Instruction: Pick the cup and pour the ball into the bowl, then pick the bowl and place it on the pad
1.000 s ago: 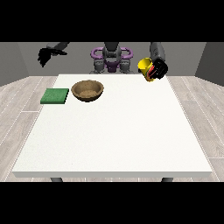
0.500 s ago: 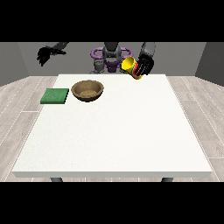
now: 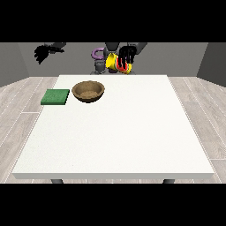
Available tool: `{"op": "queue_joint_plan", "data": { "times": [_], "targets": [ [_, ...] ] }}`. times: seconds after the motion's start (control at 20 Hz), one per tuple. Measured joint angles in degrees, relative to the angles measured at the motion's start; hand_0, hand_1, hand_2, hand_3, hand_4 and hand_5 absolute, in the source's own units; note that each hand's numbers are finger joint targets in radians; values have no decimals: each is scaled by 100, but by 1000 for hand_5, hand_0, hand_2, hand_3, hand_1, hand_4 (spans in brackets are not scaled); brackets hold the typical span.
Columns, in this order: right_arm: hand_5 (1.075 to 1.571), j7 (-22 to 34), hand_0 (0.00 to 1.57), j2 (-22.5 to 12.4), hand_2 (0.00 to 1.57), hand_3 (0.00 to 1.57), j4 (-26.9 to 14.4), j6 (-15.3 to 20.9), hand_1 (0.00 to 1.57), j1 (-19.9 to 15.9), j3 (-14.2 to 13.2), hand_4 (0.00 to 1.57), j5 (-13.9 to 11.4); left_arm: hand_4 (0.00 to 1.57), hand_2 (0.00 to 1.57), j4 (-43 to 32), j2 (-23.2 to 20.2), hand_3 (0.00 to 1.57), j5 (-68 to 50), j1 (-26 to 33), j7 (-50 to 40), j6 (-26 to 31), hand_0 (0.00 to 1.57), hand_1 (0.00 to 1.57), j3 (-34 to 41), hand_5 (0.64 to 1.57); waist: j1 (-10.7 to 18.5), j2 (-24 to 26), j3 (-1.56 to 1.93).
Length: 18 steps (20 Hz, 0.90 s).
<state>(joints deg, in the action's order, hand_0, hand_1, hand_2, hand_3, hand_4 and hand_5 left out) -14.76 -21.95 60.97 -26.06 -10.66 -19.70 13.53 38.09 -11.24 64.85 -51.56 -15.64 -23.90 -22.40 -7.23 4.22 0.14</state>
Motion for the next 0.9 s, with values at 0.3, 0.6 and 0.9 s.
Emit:
{"op": "queue_joint_plan", "data": {
  "times": [0.3,0.6,0.9],
  "targets": [
    [1570,-216,0,-53,0,0,-178,-121,0,-103,-8,0,-30,1571,1571,-219,421,1571,1167,-386,-393,668,1536,1536,-973,1124,-84,-169,-1],
    [1571,-249,0,12,0,0,-295,-63,0,-171,35,0,-91,1481,1571,-519,620,1571,2341,-618,-620,1414,1465,1465,-1962,1216,-70,-116,-4],
    [1571,-173,0,-171,0,0,-408,-172,0,-198,-67,0,-13,1527,1571,-531,878,1571,3004,-628,-576,2016,1445,1445,-2378,1134,50,-44,-10]
  ]
}}
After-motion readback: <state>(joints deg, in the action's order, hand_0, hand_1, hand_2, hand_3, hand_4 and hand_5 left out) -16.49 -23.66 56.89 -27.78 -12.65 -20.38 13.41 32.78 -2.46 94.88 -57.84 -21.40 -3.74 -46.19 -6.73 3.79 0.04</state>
